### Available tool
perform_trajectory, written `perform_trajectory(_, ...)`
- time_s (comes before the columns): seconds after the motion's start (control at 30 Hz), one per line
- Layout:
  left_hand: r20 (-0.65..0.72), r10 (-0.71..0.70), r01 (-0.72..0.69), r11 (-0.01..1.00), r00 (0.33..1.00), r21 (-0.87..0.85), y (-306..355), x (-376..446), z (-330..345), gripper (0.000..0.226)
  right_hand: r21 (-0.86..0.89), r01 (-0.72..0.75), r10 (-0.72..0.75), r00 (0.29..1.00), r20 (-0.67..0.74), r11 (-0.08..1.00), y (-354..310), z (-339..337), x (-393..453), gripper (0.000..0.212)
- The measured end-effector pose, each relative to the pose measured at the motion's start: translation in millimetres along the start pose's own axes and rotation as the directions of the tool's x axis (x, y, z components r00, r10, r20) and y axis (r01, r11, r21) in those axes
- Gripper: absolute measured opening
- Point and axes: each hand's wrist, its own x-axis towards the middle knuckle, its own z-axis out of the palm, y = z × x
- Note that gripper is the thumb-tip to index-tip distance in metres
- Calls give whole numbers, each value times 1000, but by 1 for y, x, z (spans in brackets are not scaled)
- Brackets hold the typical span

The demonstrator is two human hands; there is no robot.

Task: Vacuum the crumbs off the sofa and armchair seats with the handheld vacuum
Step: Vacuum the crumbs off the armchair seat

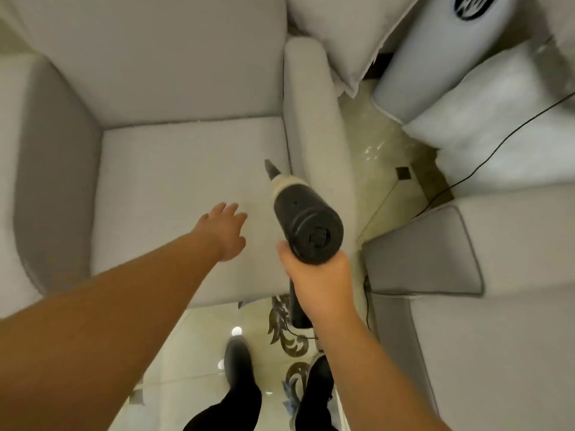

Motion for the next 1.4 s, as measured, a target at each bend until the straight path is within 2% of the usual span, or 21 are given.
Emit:
perform_trajectory(0.07, -66, 3, -7, 999, 998, -54, 14, -37, -50, 64, 15, 4, -4, 999, -38, 1000, -36, -36, -32, 26)
perform_trajectory(0.17, -94, 23, -34, 993, 995, -115, 45, -91, -101, 61, 17, -39, 41, 993, -110, 999, -73, -85, -79, 28)
perform_trajectory(0.3, -147, 152, -171, 977, 977, -126, 104, -161, -163, 60, 51, -59, 69, 966, -248, 997, -129, -152, -146, 23)
perform_trajectory(0.43, -152, 312, -330, 938, 938, -110, 173, -186, -218, 57, 69, 3, 23, 926, -377, 998, -180, -210, -182, 14)
perform_trajectory(0.57, -160, 434, -456, 879, 886, -140, 248, -194, -258, 58, 191, 66, 44, 853, -520, 979, -200, -258, -189, 24)
perform_trajectory(0.63, -157, 471, -492, 858, 868, -147, 276, -192, -268, 59, 239, 89, 58, 837, -545, 967, -198, -280, -186, 22)
perform_trajectory(0.73, -140, 501, -517, 845, 854, -134, 310, -187, -266, 59, 308, 92, 92, 840, -535, 947, -185, -312, -174, 21)
perform_trajectory(0.87, -37, 508, -508, 849, 860, -145, 357, -165, -253, 50, 396, 15, 198, 848, -491, 918, -151, -352, -122, 19)
perform_trajectory(1.03, 71, 415, -394, 895, 907, -210, 406, -121, -232, 57, 452, -133, 303, 895, -329, 882, -100, -405, -23, 15)
perform_trajectory(1.17, 100, 365, -333, 911, 926, -243, 444, -95, -237, 56, 525, -231, 373, 910, -182, 819, -70, -437, 43, 15)
perform_trajectory(1.33, 140, 336, -304, 929, 931, -209, 488, -53, -243, 56, 596, -330, 459, 885, -74, 732, -37, -465, 99, 20)
perform_trajectory(1.4, 154, 333, -306, 936, 930, -175, 497, -40, -243, 56, 595, -362, 496, 865, -71, 718, -29, -471, 115, 24)
